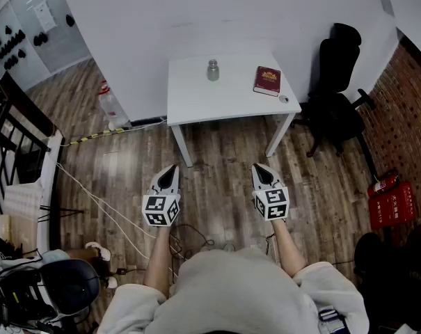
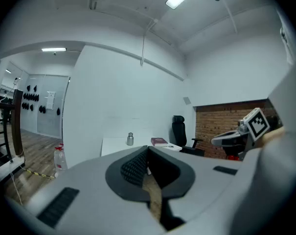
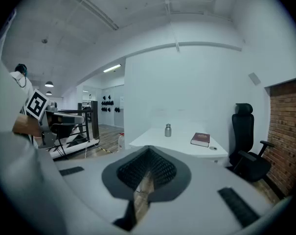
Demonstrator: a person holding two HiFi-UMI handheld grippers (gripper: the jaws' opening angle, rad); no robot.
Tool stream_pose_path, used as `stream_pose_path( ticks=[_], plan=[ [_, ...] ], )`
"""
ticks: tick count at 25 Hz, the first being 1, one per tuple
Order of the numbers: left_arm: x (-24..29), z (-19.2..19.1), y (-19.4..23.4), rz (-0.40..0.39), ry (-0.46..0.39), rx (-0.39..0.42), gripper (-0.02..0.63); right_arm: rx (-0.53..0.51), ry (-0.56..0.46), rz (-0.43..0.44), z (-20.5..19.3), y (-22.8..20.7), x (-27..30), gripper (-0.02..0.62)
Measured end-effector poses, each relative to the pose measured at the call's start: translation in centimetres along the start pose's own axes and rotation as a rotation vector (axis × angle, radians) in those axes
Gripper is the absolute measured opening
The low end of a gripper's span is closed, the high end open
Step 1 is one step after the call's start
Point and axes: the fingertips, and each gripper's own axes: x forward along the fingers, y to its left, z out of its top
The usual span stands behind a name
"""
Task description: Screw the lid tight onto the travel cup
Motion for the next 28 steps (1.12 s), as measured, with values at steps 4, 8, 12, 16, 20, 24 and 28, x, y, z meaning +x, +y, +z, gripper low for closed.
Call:
stream_pose_path(
  ticks=[4, 8, 12, 16, 20, 24, 28],
  plan=[
    [0.2, 0.0, -0.9, 0.001, -0.001, -0.001, 0.008, -0.004, 0.001, 0.002, -0.3, -0.7, -0.4, -0.002],
    [0.2, -0.4, -1.6, 0.003, 0.006, -0.004, 0.008, -0.002, 0.01, 0.007, -0.8, -1.1, -0.8, -0.002],
    [0.4, -0.7, -2.5, 0.007, 0.014, -0.006, 0.008, 0.002, -0.003, 0.013, -0.9, -1.7, -1.1, 0.0],
    [0.7, -0.9, -3.1, 0.017, 0.021, -0.008, 0.008, 0.005, -0.012, 0.022, -0.8, -2.3, -1.0, 0.0],
    [0.7, -1.3, -3.6, 0.029, 0.031, -0.013, 0.008, 0.004, -0.004, 0.032, -1.3, -2.5, -0.9, 0.0],
    [0.9, -1.7, -3.7, 0.036, 0.033, -0.021, 0.008, 0.007, 0.002, 0.04, -1.7, -2.8, -0.4, 0.0],
    [2.2, -1.8, -3.6, 0.036, 0.034, -0.024, 0.008, 0.019, 0.017, 0.051, -2.3, -3.4, 0.6, 0.0]
  ],
)
